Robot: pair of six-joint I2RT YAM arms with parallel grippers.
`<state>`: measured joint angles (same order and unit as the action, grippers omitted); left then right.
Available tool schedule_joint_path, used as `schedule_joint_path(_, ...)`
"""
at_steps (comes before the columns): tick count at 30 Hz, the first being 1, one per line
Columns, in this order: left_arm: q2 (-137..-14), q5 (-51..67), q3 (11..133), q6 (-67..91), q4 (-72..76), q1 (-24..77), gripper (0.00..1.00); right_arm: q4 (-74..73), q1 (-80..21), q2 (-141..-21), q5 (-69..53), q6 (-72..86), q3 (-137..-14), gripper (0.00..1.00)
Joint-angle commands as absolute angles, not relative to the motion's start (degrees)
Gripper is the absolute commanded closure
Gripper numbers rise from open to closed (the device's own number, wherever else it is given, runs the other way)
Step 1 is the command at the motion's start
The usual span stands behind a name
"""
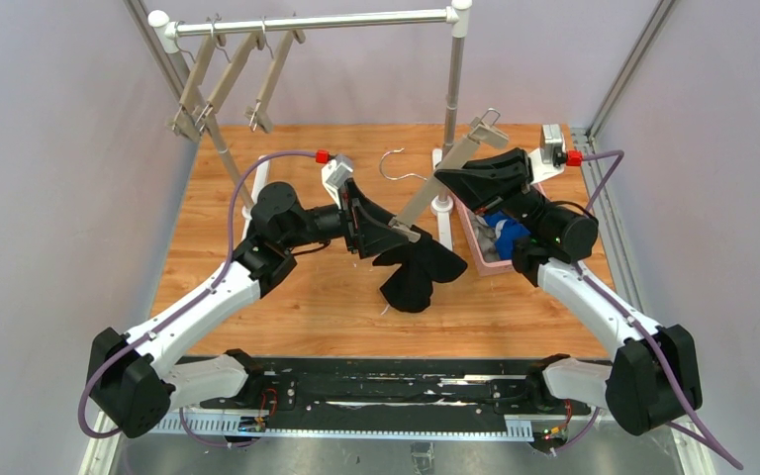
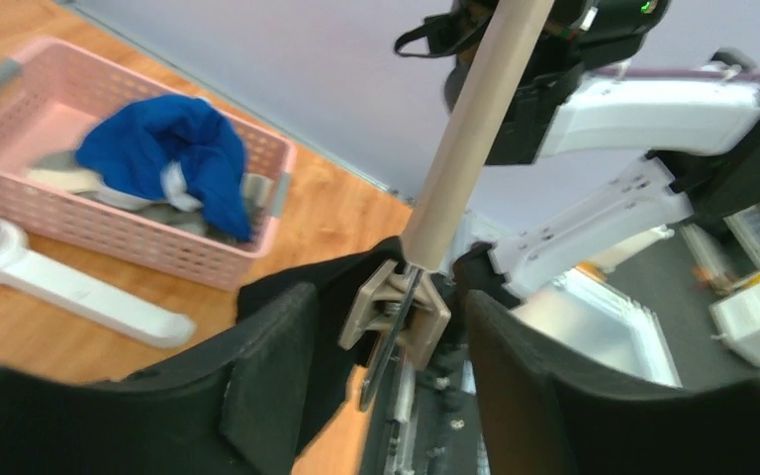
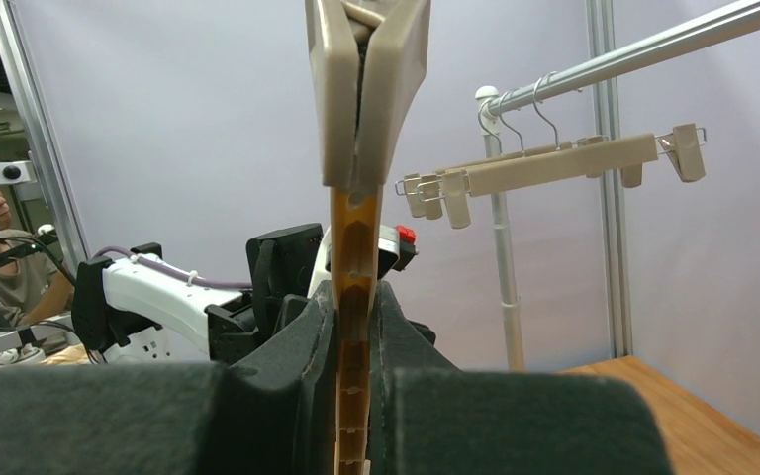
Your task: Remove the underwear clipped to the hanger
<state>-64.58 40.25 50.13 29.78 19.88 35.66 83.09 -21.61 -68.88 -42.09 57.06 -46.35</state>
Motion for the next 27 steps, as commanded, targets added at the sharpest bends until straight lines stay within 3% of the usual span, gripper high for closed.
schedule_joint_path(1,-64.6,41.2,49.2,29.9,24.7,35.7,0.52,87.2,-21.9,-67.3,-40.7,58.0,-48.5,0.99)
schedule_joint_path(4,-64.6,41.4,48.7,30.8,26.7,35.7,0.94,87.0,-21.9,-67.4,-40.7,58.3,-48.4,1.00)
schedule_joint_path(5,-64.5,41.2,48.7,30.9,26.8,35.7,0.99,87.0,-21.9,-67.5,-40.7,58.3,-48.4,1.00)
schedule_joint_path(8,-64.0,40.7,48.8,30.8,26.9,35.7,0.99,87.1,-21.9,-67.7,-40.9,58.3,-48.4,0.99)
schedule_joint_path(9,-63.8,40.7,49.1,30.8,26.6,35.7,0.92,87.0,-21.9,-67.8,-40.9,58.3,-48.4,0.99)
schedule_joint_path(12,-63.1,40.8,50.1,30.0,24.9,35.7,0.35,87.1,-21.9,-67.9,-41.0,58.2,-48.4,0.99)
schedule_joint_path(15,-61.7,40.4,50.7,29.5,24.2,35.7,0.14,87.1,-21.9,-68.0,-41.2,58.3,-48.3,0.99)
schedule_joint_path(20,-60.2,39.2,52.2,28.6,23.5,35.7,0.12,87.4,-21.9,-68.1,-41.3,58.6,-48.2,0.99)
schedule_joint_path(27,-62.5,38.5,54.5,27.3,23.3,35.7,0.21,87.7,-22.1,-68.1,-41.1,59.7,-48.6,0.99)
